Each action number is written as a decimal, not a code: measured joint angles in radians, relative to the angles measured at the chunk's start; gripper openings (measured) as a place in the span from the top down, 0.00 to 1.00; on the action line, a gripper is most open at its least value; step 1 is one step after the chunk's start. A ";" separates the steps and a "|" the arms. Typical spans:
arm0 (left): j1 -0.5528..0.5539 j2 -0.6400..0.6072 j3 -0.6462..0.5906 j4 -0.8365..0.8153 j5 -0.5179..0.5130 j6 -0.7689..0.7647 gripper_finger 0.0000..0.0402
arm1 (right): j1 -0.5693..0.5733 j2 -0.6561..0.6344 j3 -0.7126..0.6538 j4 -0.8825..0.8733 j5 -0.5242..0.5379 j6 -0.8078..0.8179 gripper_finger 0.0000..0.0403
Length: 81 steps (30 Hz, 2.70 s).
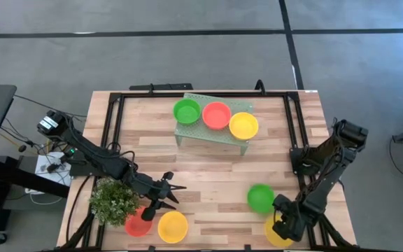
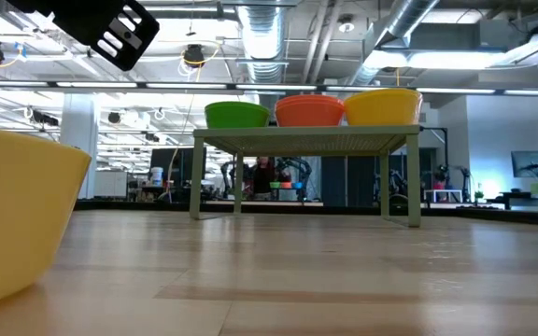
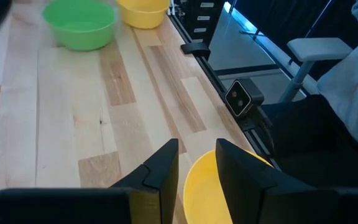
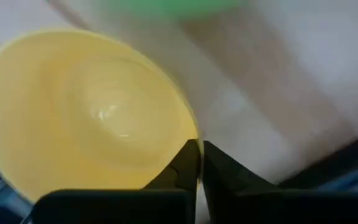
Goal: Pick & Place Mini bowls
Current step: Stack the yellow bowl on top of the yellow bowls on the shelf, then stack the orange bowl on top of the orange bowls on the shelf
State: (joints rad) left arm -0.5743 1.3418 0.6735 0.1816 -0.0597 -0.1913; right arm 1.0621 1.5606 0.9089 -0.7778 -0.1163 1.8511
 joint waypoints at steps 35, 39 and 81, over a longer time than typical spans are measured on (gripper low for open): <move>0.000 0.000 0.000 0.015 0.000 0.030 0.73 | -0.934 -0.388 0.481 -0.452 0.486 -0.998 0.99; 0.000 0.000 0.000 0.017 0.000 0.030 0.73 | -1.090 -0.380 0.495 -0.495 0.463 -1.043 0.99; 0.000 0.000 0.000 0.022 0.000 0.051 0.73 | -1.417 -0.195 0.550 -0.578 0.192 -1.390 0.79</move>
State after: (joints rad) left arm -0.5739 1.3418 0.6735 0.2035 -0.0593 -0.1398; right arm -0.3551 1.3652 1.4591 -1.3563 0.0753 0.4610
